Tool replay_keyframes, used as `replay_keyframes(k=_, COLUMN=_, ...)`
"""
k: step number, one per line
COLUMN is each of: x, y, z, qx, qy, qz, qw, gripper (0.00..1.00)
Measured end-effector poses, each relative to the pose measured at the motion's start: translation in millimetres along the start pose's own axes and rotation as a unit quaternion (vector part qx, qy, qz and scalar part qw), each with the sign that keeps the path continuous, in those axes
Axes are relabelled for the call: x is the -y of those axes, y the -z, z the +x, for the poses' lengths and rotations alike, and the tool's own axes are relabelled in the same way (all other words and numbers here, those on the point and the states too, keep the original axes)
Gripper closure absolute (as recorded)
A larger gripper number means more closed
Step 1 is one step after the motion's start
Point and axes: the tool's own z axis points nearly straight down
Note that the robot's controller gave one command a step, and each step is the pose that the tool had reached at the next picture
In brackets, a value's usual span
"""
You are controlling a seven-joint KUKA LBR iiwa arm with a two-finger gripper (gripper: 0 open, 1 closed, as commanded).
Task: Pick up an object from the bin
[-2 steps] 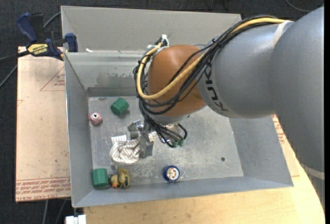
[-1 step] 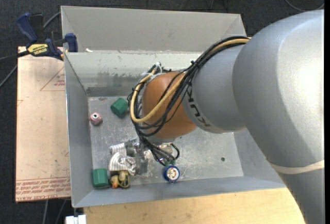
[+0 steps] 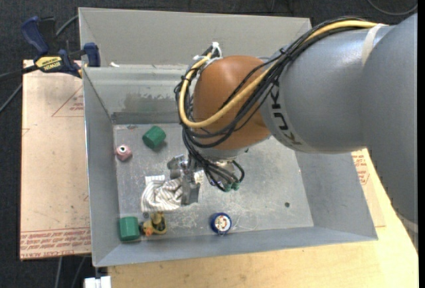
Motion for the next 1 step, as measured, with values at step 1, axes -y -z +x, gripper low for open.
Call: replay_keyframes(k=1, x=-0.5, y=-17.6, z=-2.6, qx=0.0020, qy=-0.003, qz=-0.001, qw=1.0000, gripper=1.00)
